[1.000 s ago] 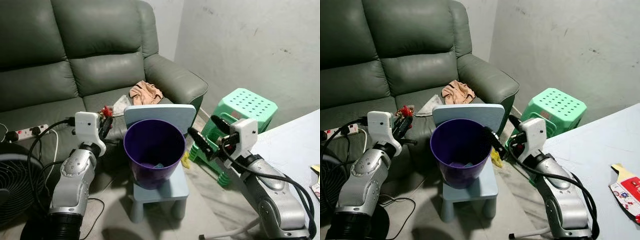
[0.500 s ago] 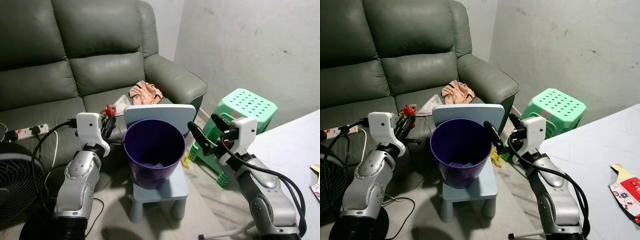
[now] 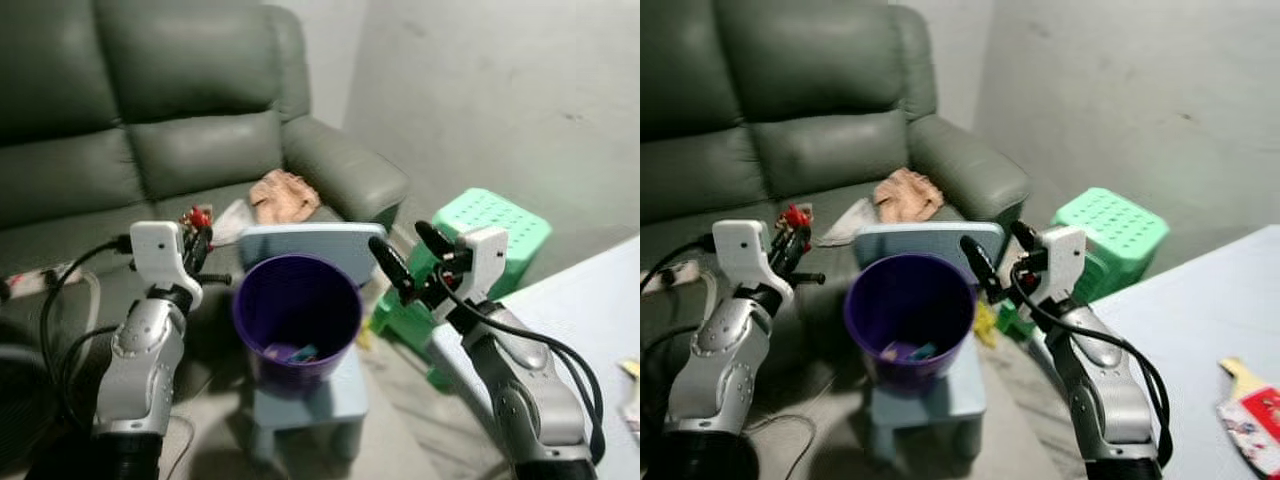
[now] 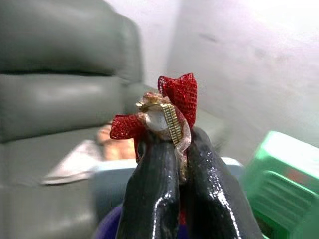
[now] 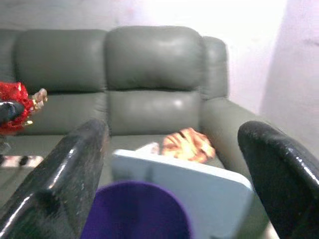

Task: Picking trash to rubbish bin

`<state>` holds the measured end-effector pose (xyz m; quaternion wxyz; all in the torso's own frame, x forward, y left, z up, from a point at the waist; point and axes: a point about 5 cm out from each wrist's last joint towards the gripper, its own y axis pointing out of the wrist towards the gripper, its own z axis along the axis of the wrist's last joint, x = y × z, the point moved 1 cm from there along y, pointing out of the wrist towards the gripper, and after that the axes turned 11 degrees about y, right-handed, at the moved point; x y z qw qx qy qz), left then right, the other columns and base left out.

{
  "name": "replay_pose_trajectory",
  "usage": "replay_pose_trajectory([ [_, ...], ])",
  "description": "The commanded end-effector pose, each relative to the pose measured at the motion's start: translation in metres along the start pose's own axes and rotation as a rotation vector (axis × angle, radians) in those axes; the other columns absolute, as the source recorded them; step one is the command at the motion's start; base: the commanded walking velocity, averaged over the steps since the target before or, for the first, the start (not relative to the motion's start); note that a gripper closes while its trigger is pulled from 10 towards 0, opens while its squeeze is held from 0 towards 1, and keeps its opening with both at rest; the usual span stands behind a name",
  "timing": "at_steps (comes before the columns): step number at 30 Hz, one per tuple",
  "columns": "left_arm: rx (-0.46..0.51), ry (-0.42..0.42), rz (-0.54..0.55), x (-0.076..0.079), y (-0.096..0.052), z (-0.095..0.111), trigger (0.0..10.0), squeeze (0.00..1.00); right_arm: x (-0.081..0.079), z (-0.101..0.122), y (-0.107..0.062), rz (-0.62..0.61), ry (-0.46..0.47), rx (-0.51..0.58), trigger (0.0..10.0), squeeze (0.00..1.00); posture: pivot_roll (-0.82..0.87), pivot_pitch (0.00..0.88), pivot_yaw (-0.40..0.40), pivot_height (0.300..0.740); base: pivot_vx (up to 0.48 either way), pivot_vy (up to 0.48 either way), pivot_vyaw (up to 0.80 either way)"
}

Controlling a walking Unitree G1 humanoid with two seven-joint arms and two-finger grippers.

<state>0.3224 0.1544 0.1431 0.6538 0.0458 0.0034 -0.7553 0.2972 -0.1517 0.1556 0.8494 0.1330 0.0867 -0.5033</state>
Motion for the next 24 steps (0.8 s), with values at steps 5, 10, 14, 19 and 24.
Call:
replay_pose_trajectory([
  [5, 0.035, 0.048, 0.058, -0.008, -0.001, 0.008, 10.0, 0.0, -0.002, 0.005, 0.002, 0.026, -0.008, 0.009, 10.0, 0.0, 0.04, 0.0, -0.105, 0.74, 0.0, 0.0, 0.0],
  [10, 0.033, 0.04, 0.056, -0.007, -0.003, 0.006, 10.0, 0.0, -0.001, 0.005, 0.001, 0.036, -0.017, -0.003, 10.0, 0.0, 0.04, 0.0, -0.108, 0.74, 0.0, 0.0, 0.0],
  [14, -0.007, 0.016, 0.017, -0.006, -0.007, -0.005, 10.0, 0.0, -0.001, 0.005, 0.001, 0.046, -0.037, -0.015, 10.0, 0.0, 0.04, 0.0, -0.113, 0.74, 0.0, 0.0, 0.0],
  [19, -0.056, 0.013, 0.013, -0.009, -0.01, -0.022, 10.0, 0.0, -0.003, 0.005, 0.002, 0.076, -0.068, -0.038, 10.0, 0.0, 0.04, 0.0, -0.127, 0.74, 0.0, 0.0, 0.0],
  [24, -0.091, 0.016, -0.029, -0.007, -0.01, -0.035, 10.0, 0.0, -0.01, 0.001, -0.007, 0.139, -0.094, -0.109, 10.0, 0.0, 0.02, 0.0, -0.159, 0.74, 0.0, 0.0, 0.0],
])
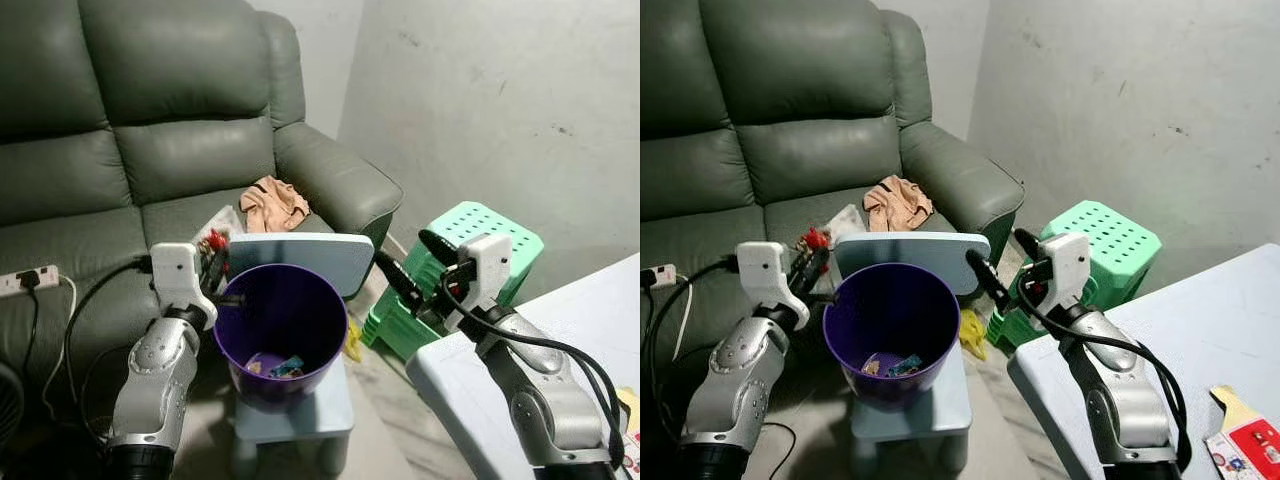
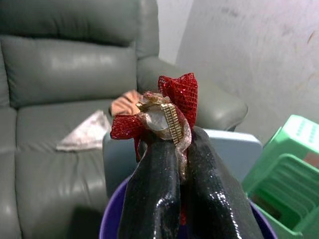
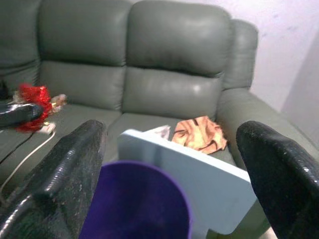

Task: Picking trash to rubbish bin

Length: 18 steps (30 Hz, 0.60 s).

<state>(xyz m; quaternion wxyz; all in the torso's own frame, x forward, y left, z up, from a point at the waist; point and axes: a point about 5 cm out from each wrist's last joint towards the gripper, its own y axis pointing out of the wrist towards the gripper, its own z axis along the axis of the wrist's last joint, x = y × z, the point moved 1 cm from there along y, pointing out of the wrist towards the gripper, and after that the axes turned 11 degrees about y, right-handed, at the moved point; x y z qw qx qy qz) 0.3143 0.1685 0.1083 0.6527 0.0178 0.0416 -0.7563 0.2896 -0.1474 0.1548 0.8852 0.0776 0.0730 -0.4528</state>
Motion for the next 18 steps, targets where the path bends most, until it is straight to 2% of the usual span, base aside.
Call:
replay_pose_trajectory([
  [1, 0.002, 0.019, -0.032, 0.004, 0.003, -0.001, 10.0, 0.0, -0.004, 0.001, -0.004, 0.028, -0.02, -0.028, 10.0, 0.0, 0.02, 0.0, -0.162, 0.74, 0.0, 0.0, 0.0],
  [6, -0.018, 0.078, -0.061, 0.007, 0.01, -0.011, 10.0, 0.0, -0.003, -0.011, -0.017, 0.027, -0.007, -0.092, 10.0, 0.0, 0.01, 0.045, -0.197, 0.74, 0.0, 0.0, 0.0],
  [9, -0.021, 0.081, -0.068, 0.008, 0.013, -0.012, 10.0, 0.0, -0.005, -0.013, -0.021, 0.033, 0.001, -0.111, 10.0, 0.0, 0.01, 0.061, -0.203, 0.74, 0.0, 0.0, 0.0],
  [12, -0.032, 0.065, -0.098, 0.012, 0.022, -0.015, 10.0, 0.0, -0.013, -0.018, -0.029, 0.059, 0.016, -0.157, 10.0, 0.0, -0.01, 0.118, -0.22, 0.74, 0.0, 0.0, 0.0],
  [18, -0.026, 0.048, -0.135, 0.016, 0.032, -0.014, 10.0, 0.0, -0.025, -0.01, -0.041, 0.104, 0.039, -0.183, 10.0, 0.0, -0.06, 0.197, -0.238, 0.74, 0.0, 0.0, 0.0],
])
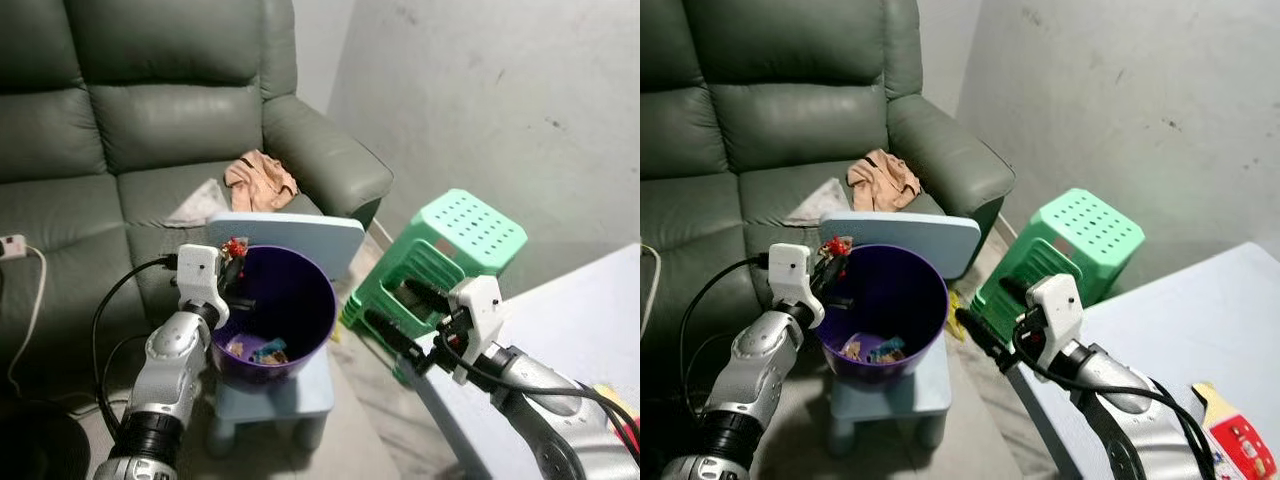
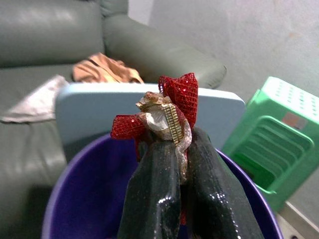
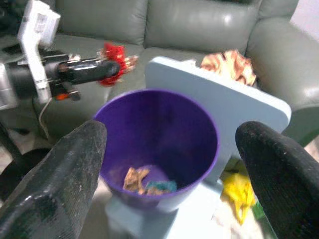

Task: Picking trash to rubbish bin

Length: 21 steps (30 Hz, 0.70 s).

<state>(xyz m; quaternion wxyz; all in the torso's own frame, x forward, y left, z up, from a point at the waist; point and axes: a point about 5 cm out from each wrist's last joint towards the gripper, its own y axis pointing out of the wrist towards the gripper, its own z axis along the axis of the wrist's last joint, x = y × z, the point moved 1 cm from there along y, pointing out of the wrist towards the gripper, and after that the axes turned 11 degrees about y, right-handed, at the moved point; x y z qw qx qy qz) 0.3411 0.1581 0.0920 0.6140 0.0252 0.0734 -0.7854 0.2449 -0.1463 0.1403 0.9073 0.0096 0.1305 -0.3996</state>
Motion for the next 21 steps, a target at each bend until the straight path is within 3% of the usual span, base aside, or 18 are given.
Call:
replay_pose_trajectory([
  [1, 0.012, -0.003, -0.048, 0.008, 0.006, 0.002, 10.0, 0.0, -0.003, 0.007, -0.007, 0.011, -0.005, -0.004, 10.0, 0.0, -0.06, 0.203, -0.238, 0.74, 0.0, 0.0, 0.0],
  [11, 0.036, -0.027, -0.179, 0.022, 0.017, 0.006, 10.0, 0.0, -0.015, 0.02, -0.025, 0.011, 0.017, -0.019, 10.0, 0.0, -0.13, 0.301, -0.248, 0.74, 0.0, 0.0, 0.0],
  [12, 0.039, -0.047, -0.193, 0.023, 0.018, 0.006, 10.0, 0.16, -0.017, 0.023, -0.027, 0.011, 0.023, -0.019, 10.0, 0.0, -0.14, 0.307, -0.249, 0.74, 0.0, 0.0, 0.0],
  [13, 0.039, -0.047, -0.193, 0.023, 0.018, 0.006, 10.0, 0.16, -0.017, 0.023, -0.027, 0.011, 0.023, -0.019, 10.0, 0.0, -0.14, 0.307, -0.249, 0.74, 0.0, 0.0, 0.0],
  [14, 0.042, -0.052, -0.198, 0.024, 0.018, 0.006, 10.0, 0.27, -0.018, 0.024, -0.028, 0.012, 0.027, -0.019, 10.0, 0.0, -0.15, 0.311, -0.249, 0.74, 0.0, 0.0, 0.0],
  [15, 0.042, -0.06, -0.199, 0.025, 0.018, 0.006, 10.0, 0.55, -0.019, 0.025, -0.029, 0.016, 0.032, -0.017, 10.0, 0.0, -0.15, 0.313, -0.249, 0.74, 0.0, 0.0, 0.0],
  [16, 0.05, -0.074, -0.205, 0.025, 0.018, 0.006, 10.0, 1.0, -0.02, 0.026, -0.029, 0.023, 0.039, -0.016, 10.0, 0.0, -0.15, 0.315, -0.25, 0.74, 0.0, 0.0, 0.0],
  [21, 0.057, -0.089, -0.211, 0.024, 0.018, 0.005, 10.0, 1.0, -0.027, 0.03, -0.03, 0.061, 0.053, -0.025, 10.0, 0.0, -0.15, 0.32, -0.255, 0.74, 0.0, 0.0, 0.0],
])
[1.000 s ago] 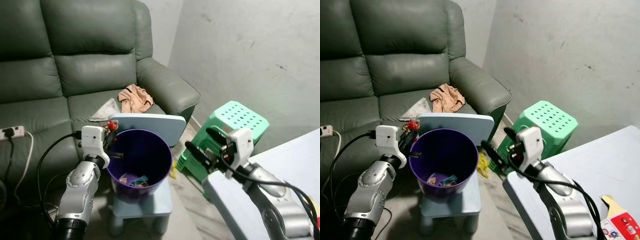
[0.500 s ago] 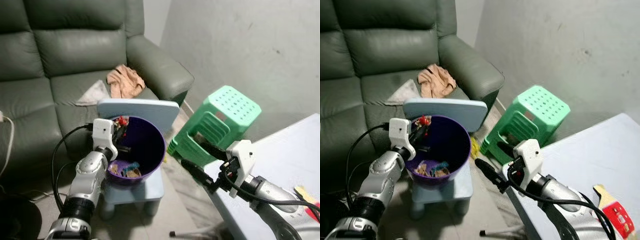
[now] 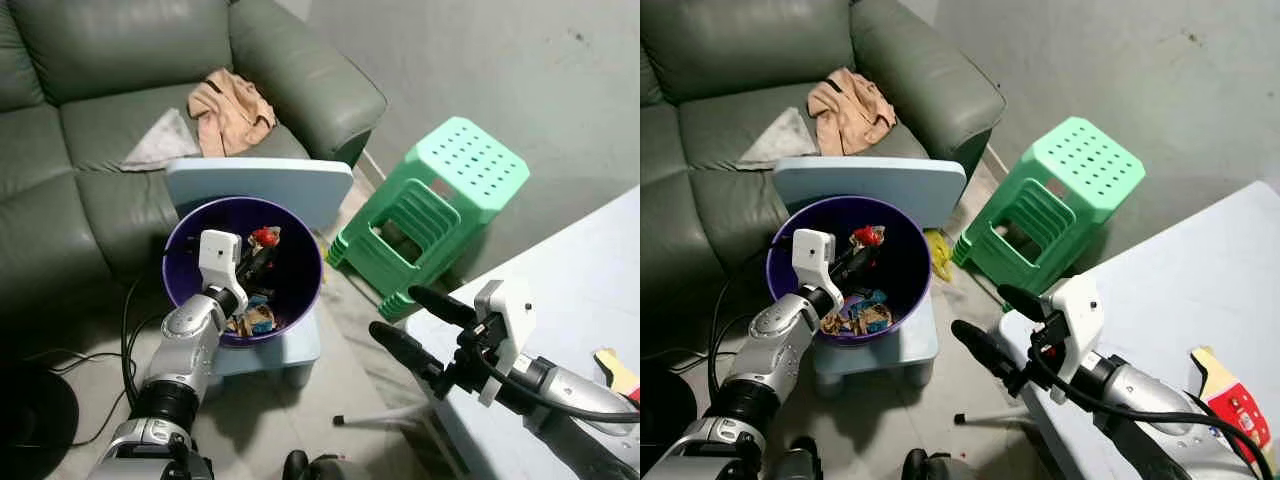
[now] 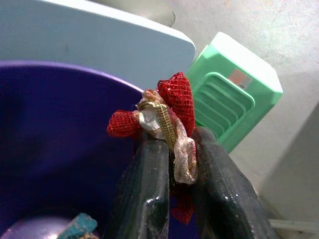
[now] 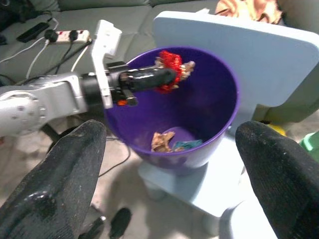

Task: Picking trash to rubbish bin

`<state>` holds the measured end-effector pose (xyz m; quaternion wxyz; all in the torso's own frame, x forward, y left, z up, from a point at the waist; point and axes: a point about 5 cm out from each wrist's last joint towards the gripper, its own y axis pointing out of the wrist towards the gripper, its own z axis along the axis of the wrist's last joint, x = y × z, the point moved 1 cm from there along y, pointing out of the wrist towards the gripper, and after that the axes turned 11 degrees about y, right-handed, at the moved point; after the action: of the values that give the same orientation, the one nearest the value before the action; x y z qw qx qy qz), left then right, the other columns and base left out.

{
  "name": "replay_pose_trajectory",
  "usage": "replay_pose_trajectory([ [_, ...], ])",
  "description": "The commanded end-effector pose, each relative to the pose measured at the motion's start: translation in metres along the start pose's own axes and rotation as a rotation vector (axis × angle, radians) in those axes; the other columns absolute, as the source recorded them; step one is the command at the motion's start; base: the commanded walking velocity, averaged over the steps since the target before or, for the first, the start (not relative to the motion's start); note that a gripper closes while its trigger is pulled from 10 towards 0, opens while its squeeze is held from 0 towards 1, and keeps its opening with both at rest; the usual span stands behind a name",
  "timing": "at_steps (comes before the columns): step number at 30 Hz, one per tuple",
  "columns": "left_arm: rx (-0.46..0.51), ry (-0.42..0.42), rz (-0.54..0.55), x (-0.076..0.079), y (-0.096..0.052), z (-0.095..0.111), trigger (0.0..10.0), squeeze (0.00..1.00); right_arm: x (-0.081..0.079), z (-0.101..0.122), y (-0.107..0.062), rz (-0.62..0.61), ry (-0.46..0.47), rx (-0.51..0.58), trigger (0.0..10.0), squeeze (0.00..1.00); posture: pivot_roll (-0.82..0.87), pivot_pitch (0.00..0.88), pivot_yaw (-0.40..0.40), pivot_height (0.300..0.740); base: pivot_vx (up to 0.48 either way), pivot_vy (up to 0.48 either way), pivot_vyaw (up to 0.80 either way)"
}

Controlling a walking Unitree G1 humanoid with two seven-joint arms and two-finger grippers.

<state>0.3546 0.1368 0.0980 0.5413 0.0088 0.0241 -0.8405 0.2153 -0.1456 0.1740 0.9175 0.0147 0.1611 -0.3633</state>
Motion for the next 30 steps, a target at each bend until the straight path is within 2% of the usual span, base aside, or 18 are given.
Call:
replay_pose_trajectory([
  [1, -0.009, -0.016, -0.027, 0.007, 0.001, -0.005, 10.0, 1.0, 0.0, 0.004, -0.007, -0.011, -0.003, -0.002, 10.0, 0.0, -0.15, 0.32, -0.256, 0.74, 0.0, 0.0, 0.0],
  [12, 0.022, -0.029, -0.012, -0.002, 0.003, 0.002, 10.0, 1.0, -0.003, 0.008, -0.006, -0.001, 0.017, -0.012, 10.0, 0.0, -0.15, 0.307, -0.258, 0.74, 0.0, 0.0, 0.0],
  [25, 0.041, -0.027, -0.01, -0.003, 0.008, 0.008, 10.0, 1.0, -0.001, 0.008, -0.005, -0.002, 0.023, -0.018, 10.0, 0.0, -0.14, 0.286, -0.258, 0.74, 0.0, 0.0, 0.0],
  [29, 0.041, -0.001, 0.002, -0.002, 0.009, 0.01, 10.0, 1.0, -0.001, 0.008, -0.003, -0.005, 0.027, -0.008, 10.0, 0.0, -0.13, 0.271, -0.253, 0.74, 0.0, 0.0, 0.0],
  [30, 0.057, 0.0, 0.007, -0.002, 0.008, 0.013, 10.0, 0.58, 0.0, 0.007, -0.002, -0.009, 0.027, 0.0, 10.0, 0.0, -0.12, 0.26, -0.246, 0.74, 0.0, 0.0, 0.0],
])
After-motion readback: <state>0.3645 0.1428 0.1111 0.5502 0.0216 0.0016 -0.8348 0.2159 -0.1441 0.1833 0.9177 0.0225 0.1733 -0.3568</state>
